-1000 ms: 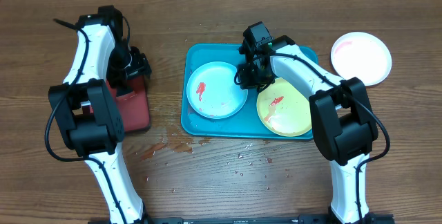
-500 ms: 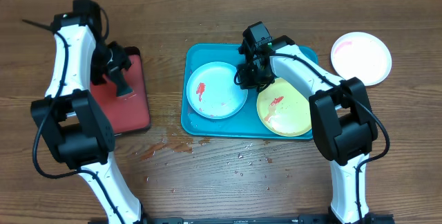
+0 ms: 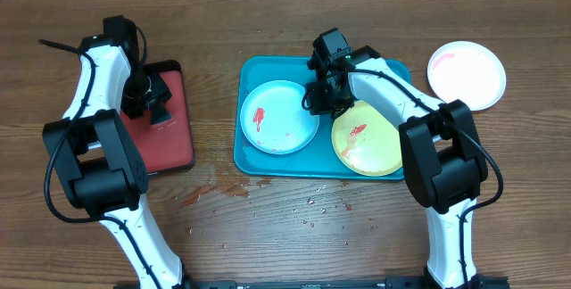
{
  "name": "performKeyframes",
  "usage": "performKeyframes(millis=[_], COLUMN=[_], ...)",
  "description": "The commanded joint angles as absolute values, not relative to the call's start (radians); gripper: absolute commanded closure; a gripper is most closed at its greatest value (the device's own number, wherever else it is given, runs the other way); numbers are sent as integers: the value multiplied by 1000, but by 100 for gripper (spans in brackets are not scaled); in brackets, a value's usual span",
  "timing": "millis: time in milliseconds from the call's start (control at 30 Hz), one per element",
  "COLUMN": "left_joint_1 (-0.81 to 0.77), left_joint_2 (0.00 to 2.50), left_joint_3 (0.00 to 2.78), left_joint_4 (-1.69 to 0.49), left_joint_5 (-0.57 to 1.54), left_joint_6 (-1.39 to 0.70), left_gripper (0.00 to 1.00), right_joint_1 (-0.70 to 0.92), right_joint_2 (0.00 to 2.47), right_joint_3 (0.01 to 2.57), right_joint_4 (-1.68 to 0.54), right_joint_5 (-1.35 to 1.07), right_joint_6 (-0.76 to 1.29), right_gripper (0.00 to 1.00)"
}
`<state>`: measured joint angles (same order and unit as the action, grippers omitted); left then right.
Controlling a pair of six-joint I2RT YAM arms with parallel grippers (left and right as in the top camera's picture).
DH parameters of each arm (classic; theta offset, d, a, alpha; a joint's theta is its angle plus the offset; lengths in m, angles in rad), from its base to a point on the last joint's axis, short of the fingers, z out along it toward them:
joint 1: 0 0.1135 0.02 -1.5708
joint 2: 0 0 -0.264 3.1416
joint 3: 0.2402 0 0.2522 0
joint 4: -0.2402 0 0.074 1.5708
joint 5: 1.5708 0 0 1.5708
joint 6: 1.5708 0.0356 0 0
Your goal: Clean dirty plates on tray and stack at the side
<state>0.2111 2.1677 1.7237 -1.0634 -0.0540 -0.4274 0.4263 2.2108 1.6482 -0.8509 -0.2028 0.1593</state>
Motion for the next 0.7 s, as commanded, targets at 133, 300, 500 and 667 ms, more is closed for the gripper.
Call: performKeyframes(millis=[133,300,500,667], left_joint_1=[209,210,210,209], left_joint_2=[2184,2184,2182,2182], left_joint_3=[1659,1580,1589,1653], left_joint_4=[-987,-925,-930,-987], left_joint_5=[-45,-36,-96,-108], left_joint_6=[-442,-425,-423,-423], left_gripper=[41,42,69,82], right_joint_1=[440,440,440,440], right_joint_2=[2222,2222,2222,2222], right_joint_3=[1637,1637,1637,1637], right_joint_4=[-859,-866,-866,-866], right_joint_5=[-176,-176,-176,-176], right_joint_6=[149,149,149,149], right_gripper=[96,96,96,96])
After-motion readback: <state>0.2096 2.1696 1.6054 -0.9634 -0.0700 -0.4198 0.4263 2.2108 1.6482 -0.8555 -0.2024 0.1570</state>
